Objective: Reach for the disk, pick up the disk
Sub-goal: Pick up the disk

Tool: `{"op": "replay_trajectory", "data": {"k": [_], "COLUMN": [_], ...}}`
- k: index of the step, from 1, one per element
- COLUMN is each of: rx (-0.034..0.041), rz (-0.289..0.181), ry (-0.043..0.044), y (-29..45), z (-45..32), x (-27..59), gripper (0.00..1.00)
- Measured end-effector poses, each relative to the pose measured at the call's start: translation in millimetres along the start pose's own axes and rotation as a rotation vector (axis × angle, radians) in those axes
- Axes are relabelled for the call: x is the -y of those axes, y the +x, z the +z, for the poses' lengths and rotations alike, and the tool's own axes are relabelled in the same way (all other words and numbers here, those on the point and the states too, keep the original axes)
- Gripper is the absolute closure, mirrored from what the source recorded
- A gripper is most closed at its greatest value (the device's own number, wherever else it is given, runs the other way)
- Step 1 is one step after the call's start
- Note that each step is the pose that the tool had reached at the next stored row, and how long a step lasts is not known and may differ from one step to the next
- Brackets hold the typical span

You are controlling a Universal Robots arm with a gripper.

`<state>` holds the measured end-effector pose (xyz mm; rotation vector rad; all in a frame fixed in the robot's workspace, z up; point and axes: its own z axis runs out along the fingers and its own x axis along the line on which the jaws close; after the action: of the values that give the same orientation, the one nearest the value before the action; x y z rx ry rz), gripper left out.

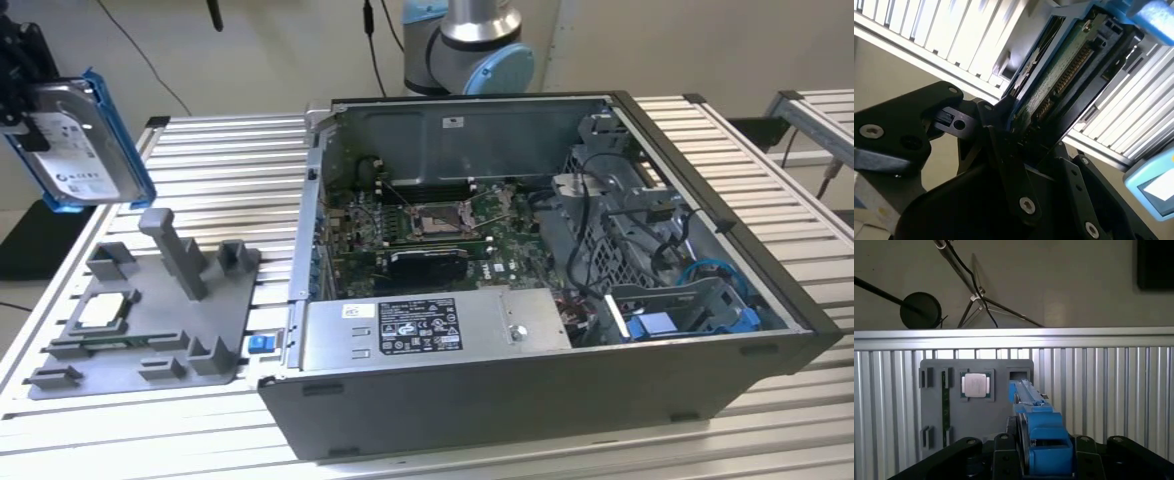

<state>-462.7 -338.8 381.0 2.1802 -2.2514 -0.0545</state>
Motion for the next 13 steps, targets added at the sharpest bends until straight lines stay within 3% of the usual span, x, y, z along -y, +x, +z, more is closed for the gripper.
{"op": "replay_trajectory", "data": {"k": [13], "rx": [0.0000], "rz": [0.000], "ry": [0.0000], "y": [-0.4], "z": [-18.0], "x": [-0.5], "gripper": [1.00]}}
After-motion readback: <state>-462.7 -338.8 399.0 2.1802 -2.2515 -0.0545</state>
